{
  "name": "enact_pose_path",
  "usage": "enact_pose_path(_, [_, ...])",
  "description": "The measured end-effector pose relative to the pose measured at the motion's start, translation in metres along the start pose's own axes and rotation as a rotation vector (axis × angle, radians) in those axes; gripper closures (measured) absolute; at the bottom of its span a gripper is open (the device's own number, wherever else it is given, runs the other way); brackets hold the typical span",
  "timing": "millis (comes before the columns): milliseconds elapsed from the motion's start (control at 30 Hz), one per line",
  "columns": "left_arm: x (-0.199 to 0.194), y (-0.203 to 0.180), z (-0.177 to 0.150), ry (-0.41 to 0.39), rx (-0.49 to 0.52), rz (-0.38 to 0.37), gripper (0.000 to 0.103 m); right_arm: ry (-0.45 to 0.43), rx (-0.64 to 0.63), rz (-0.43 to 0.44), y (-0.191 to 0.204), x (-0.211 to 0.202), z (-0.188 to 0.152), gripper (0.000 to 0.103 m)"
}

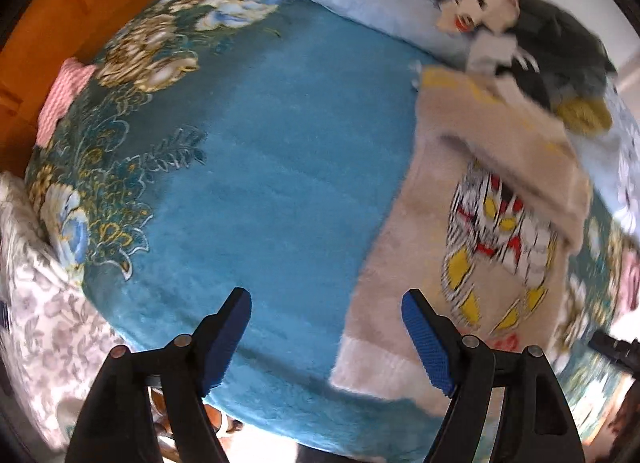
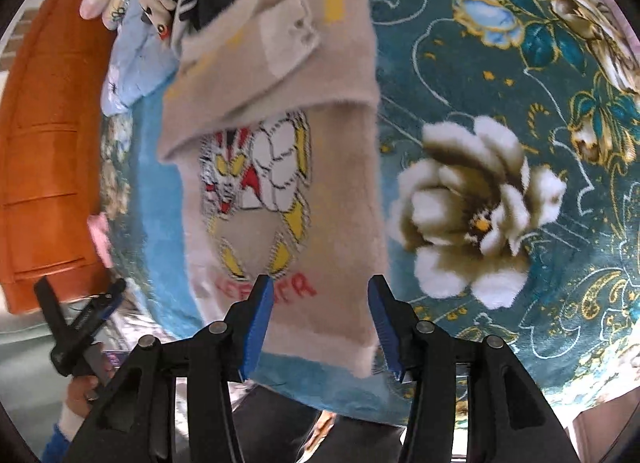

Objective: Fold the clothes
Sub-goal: 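Grasp the sweater hem with both grippers, then fold the hem up over onto the collar with both grippers and release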

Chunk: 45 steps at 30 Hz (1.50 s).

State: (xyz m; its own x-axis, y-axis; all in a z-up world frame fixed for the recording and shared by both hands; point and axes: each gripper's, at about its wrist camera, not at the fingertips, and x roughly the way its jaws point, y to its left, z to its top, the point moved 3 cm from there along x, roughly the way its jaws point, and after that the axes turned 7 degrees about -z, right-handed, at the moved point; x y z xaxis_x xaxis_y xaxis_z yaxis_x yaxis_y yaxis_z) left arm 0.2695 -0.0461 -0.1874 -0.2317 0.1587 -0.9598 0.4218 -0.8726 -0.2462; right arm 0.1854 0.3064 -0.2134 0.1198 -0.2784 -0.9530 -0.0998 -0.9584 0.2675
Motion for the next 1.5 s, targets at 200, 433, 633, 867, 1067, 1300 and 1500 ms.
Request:
enact_pose_path(200, [0.058, 0.017, -0.015, 0.2, -0.02, -0.086, 0.022, -0.038, -0.015, -0.063, 0.0, 0.015, -0.019, 0.048])
enact_pose_path(433, [0.099, 0.02, -0.012, 0.292, 0.001, -0.228, 0.024, 0.029, 0.045, -0.067, -0.013, 0.044, -0.03, 0.048])
enact_pose_path(633, [0.124, 0.005, -0.008, 0.371, 0.111, -0.289, 0.043, 0.032, 0.158, -0.01, -0.036, 0.07, -0.024, 0.049])
enact_pose_path(867, [0.13, 0.012, -0.006, 0.397, 0.083, -0.354, 0.053, 0.083, 0.162, 0.071, -0.033, 0.1, -0.022, 0.059])
enact_pose_path(1067, [0.134, -0.001, -0.016, 0.472, 0.087, -0.409, 0.056, 0.141, 0.17, 0.11, -0.028, 0.112, -0.046, 0.074])
enact_pose_path(1300, [0.138, -0.004, -0.016, 0.471, 0.03, -0.406, 0.062, 0.153, 0.229, 0.099, -0.038, 0.118, -0.049, 0.075])
enact_pose_path(1500, [0.133, 0.003, -0.014, 0.456, -0.03, -0.351, 0.091, 0.147, 0.241, 0.103, -0.034, 0.113, -0.044, 0.09])
